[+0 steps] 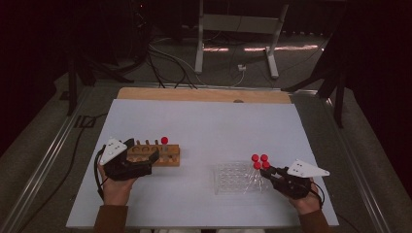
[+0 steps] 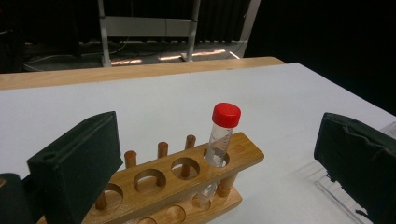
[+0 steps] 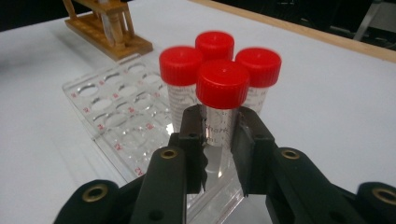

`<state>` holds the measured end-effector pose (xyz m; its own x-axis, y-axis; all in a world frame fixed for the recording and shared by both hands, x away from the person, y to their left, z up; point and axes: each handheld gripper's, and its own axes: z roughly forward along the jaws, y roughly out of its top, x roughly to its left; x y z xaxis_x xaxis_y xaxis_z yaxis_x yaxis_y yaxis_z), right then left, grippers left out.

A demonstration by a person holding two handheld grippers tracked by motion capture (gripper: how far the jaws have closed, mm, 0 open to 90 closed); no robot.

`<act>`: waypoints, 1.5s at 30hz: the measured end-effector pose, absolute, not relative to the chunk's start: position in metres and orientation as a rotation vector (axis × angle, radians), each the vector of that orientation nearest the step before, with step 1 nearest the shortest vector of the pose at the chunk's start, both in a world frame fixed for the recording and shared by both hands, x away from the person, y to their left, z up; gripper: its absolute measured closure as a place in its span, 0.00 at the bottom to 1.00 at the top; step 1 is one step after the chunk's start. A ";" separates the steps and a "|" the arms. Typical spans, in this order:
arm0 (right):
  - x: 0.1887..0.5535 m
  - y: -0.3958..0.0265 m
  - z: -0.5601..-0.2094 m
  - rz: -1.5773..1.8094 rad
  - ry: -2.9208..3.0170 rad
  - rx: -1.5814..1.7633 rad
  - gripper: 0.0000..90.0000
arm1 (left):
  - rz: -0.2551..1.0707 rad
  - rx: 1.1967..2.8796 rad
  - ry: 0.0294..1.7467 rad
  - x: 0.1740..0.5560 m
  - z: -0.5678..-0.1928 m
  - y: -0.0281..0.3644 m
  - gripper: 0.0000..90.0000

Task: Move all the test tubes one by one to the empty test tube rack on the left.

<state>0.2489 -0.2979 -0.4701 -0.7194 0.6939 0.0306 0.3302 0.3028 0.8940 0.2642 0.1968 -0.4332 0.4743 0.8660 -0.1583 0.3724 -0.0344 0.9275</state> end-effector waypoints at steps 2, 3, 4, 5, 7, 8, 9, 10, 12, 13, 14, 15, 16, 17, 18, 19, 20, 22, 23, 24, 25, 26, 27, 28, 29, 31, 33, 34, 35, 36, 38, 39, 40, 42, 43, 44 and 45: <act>0.248 -0.298 -0.467 1.396 2.205 0.916 0.83 | 0.562 1.627 1.088 0.264 -0.433 0.197 0.02; 0.248 -0.298 -0.466 1.395 2.203 0.915 0.83 | 0.562 1.629 1.088 0.264 -0.433 0.196 0.02; 0.248 -0.298 -0.465 1.396 2.199 0.914 0.83 | 0.563 1.630 1.087 0.264 -0.433 0.196 0.02; 0.247 -0.298 -0.464 1.399 2.198 0.915 0.83 | 0.562 1.631 1.086 0.264 -0.433 0.196 0.02; 0.247 -0.298 -0.461 1.402 2.193 0.907 0.83 | 0.556 1.634 1.085 0.265 -0.433 0.196 0.02; 0.247 -0.297 -0.459 1.402 2.189 0.908 0.83 | 0.553 1.637 1.084 0.265 -0.434 0.196 0.02; 0.247 -0.297 -0.458 1.404 2.184 0.906 0.83 | 0.552 1.640 1.083 0.265 -0.434 0.195 0.02; 0.247 -0.297 -0.456 1.407 2.181 0.905 0.83 | 0.551 1.643 1.084 0.265 -0.434 0.195 0.02; 0.246 -0.298 -0.451 1.414 2.170 0.906 0.83 | 0.549 1.646 1.083 0.265 -0.434 0.194 0.02; 0.246 -0.298 -0.451 1.414 2.170 0.906 0.83 | 0.548 1.648 1.081 0.265 -0.434 0.194 0.02; 0.246 -0.299 -0.450 1.422 2.165 0.906 0.83 | 0.548 1.649 1.080 0.265 -0.434 0.193 0.02; 0.246 -0.300 -0.448 1.428 2.161 0.906 0.83 | 0.547 1.651 1.079 0.265 -0.434 0.193 0.02; 0.246 -0.301 -0.446 1.433 2.158 0.906 0.83 | 0.545 1.653 1.077 0.265 -0.434 0.193 0.02; 0.246 -0.301 -0.444 1.440 2.152 0.908 0.83 | 0.545 1.657 1.076 0.265 -0.434 0.192 0.02; 0.246 -0.301 -0.442 1.443 2.149 0.905 0.83 | 0.544 1.658 1.074 0.265 -0.433 0.192 0.02; 0.246 -0.301 -0.440 1.443 2.145 0.903 0.83 | 0.542 1.661 1.073 0.265 -0.433 0.191 0.02; 0.246 -0.301 -0.438 1.444 2.144 0.901 0.83 | 0.541 1.663 1.071 0.265 -0.433 0.190 0.02; 0.246 -0.301 -0.435 1.453 2.138 0.900 0.83 | 0.537 1.668 1.063 0.264 -0.431 0.189 0.02; 0.246 -0.302 -0.434 1.458 2.140 0.904 0.83 | 0.535 1.669 1.060 0.264 -0.431 0.187 0.02; 0.247 -0.302 -0.432 1.459 2.139 0.905 0.83 | 0.533 1.670 1.057 0.264 -0.430 0.186 0.02; 0.246 -0.302 -0.431 1.454 2.147 0.905 0.83 | 0.532 1.674 1.054 0.264 -0.429 0.185 0.02; 0.246 -0.302 -0.431 1.454 2.147 0.905 0.83 | 0.527 1.673 1.051 0.263 -0.428 0.184 0.02; 0.246 -0.302 -0.431 1.452 2.150 0.907 0.83 | 0.522 1.671 1.048 0.263 -0.427 0.183 0.02; 0.246 -0.302 -0.430 1.453 2.153 0.911 0.83 | 0.520 1.676 1.045 0.263 -0.426 0.181 0.02; 0.246 -0.302 -0.430 1.455 2.155 0.911 0.83 | 0.519 1.681 1.042 0.263 -0.425 0.179 0.02; 0.245 -0.303 -0.429 1.456 2.155 0.909 0.83 | 0.520 1.689 1.033 0.262 -0.424 0.177 0.02; 0.244 -0.303 -0.427 1.460 2.151 0.907 0.83 | 0.519 1.696 1.030 0.262 -0.423 0.175 0.02; 0.244 -0.304 -0.425 1.463 2.150 0.904 0.83 | 0.518 1.695 1.030 0.262 -0.423 0.175 0.02; 0.243 -0.304 -0.424 1.468 2.147 0.905 0.83 | 0.516 1.695 1.029 0.262 -0.423 0.175 0.02; 0.242 -0.304 -0.422 1.474 2.147 0.904 0.83 | 0.515 1.697 1.030 0.262 -0.422 0.175 0.02; 0.241 -0.305 -0.420 1.488 2.148 0.895 0.83 | 0.509 1.696 1.028 0.262 -0.421 0.174 0.02; 0.240 -0.305 -0.419 1.489 2.154 0.895 0.83 | 0.507 1.699 1.025 0.261 -0.420 0.173 0.02; 0.240 -0.304 -0.418 1.492 2.158 0.891 0.83 | 0.503 1.699 1.024 0.261 -0.420 0.172 0.02; 0.239 -0.303 -0.416 1.493 2.170 0.886 0.83 | 0.497 1.710 1.015 0.261 -0.418 0.168 0.04; 0.238 -0.301 -0.414 1.499 2.182 0.880 0.83 | 0.491 1.713 1.008 0.260 -0.417 0.166 0.04; 0.238 -0.301 -0.414 1.499 2.182 0.880 0.83 | 0.483 1.717 0.999 0.260 -0.416 0.163 0.04; 0.238 -0.301 -0.413 1.506 2.190 0.876 0.83 | 0.473 1.721 0.989 0.260 -0.414 0.160 0.04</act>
